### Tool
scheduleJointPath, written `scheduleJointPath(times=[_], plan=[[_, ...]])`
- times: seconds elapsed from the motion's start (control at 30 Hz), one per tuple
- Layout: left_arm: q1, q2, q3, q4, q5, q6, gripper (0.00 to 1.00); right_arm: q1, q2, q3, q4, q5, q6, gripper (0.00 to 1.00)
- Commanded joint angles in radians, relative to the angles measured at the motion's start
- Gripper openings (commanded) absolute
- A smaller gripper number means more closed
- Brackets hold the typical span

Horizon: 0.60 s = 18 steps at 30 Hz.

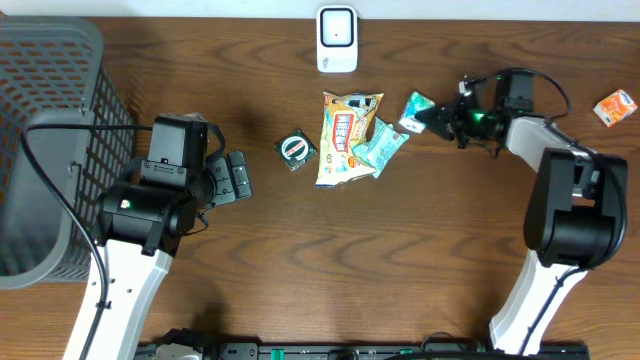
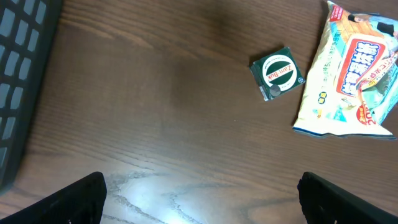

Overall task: Scan the item barcode
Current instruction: 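Move the right gripper back toward the item pile, then grasp the blue-white tissue pack with the right gripper and lift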

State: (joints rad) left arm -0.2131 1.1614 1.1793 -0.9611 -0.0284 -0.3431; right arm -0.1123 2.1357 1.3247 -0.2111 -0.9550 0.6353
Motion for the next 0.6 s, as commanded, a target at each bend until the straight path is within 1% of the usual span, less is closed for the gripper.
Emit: scheduleJointPath(times=[0.0,0.17,0.3,0.37,0.43,0.57], plan=[[0.002,0.002,0.009,0.0,0.002,-0.009,0.98,-0.016,-0.061,-0.003,0.005,-0.202,-0.066,0.01],[0.002,0.002,0.009,0.0,0.002,-0.009,0.98,-0.003,-0.103,-0.003,0.056,-0.384,-0.134,0.01],[0.002,0.002,0.009,0.0,0.002,-0.009,0.98,0.034,-0.116,-0.003,0.122,-0.544,-0.137,0.01],[0.002,0.002,0.009,0.0,0.002,-0.009,0.98,0.054,-0.116,-0.003,0.158,-0.583,-0.143,0.01],[0.002,0.002,0.009,0.0,0.002,-0.009,0.98,0.072,-0.116,-0.003,0.185,-0.598,-0.171,0.01],[0.002,0.002,0.009,0.0,0.002,-0.009,0.98,0.108,-0.116,-0.003,0.239,-0.607,-0.173,0.01]])
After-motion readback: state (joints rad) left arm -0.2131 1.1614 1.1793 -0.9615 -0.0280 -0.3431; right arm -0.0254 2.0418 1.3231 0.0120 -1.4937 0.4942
